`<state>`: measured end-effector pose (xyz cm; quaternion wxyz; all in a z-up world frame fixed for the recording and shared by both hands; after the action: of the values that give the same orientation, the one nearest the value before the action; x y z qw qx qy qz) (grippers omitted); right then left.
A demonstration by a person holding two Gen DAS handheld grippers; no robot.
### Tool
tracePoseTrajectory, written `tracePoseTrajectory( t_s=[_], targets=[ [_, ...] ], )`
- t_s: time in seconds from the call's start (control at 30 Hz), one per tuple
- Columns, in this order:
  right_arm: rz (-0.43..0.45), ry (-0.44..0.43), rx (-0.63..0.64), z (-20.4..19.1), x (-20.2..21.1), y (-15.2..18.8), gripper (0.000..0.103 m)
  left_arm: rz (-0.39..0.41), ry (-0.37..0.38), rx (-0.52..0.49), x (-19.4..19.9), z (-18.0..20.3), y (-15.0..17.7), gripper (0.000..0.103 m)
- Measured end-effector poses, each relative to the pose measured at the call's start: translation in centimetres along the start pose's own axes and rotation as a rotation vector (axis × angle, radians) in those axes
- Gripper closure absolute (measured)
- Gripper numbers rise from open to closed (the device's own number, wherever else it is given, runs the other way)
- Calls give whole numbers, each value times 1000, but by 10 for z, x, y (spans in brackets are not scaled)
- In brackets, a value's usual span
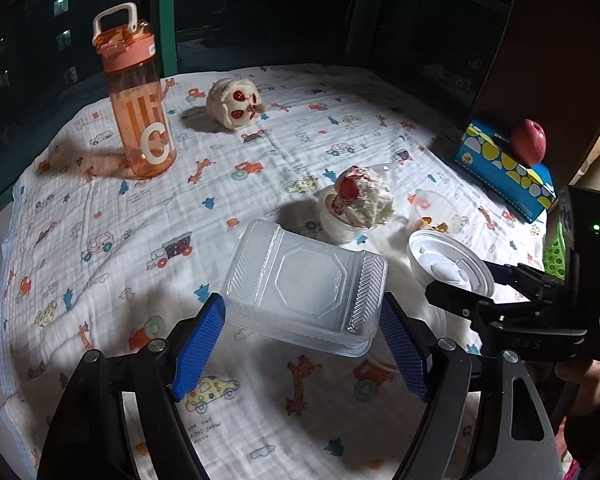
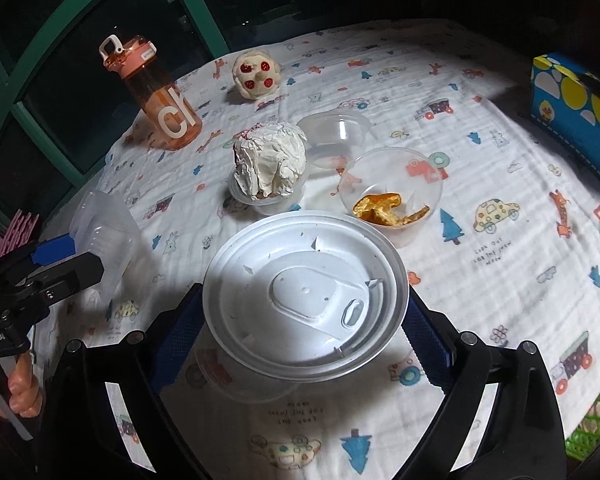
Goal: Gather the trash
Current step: 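Grasp the round white lid with the right gripper and lift it, then drop the white lid into the basket with the right gripper while the left carries the clear container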
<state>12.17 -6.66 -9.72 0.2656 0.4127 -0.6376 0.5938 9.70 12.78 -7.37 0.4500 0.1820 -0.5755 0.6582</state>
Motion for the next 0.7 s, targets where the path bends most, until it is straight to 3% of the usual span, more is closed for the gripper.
tracePoseTrajectory(
  t_s=[0.37,0.7],
  targets=[
    [86,67,-34,46,56,16,11,1,62,-66,-9,57,-7,28],
    [139,154,-149,121,104,36,11,-16,144,-158,-27,132,-20,28]
  ],
)
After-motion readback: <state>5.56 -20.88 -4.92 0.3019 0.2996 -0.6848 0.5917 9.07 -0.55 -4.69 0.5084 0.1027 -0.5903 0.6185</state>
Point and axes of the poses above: each gripper's, at about its wrist camera, not at the fingertips, and x roughly against the way its jaws point, z to its right, y to its underside, the point moved 2 cm from there along -x, roughly the way its jaws point, and after that the axes turned 11 degrees about y, right-handed, at the moved point
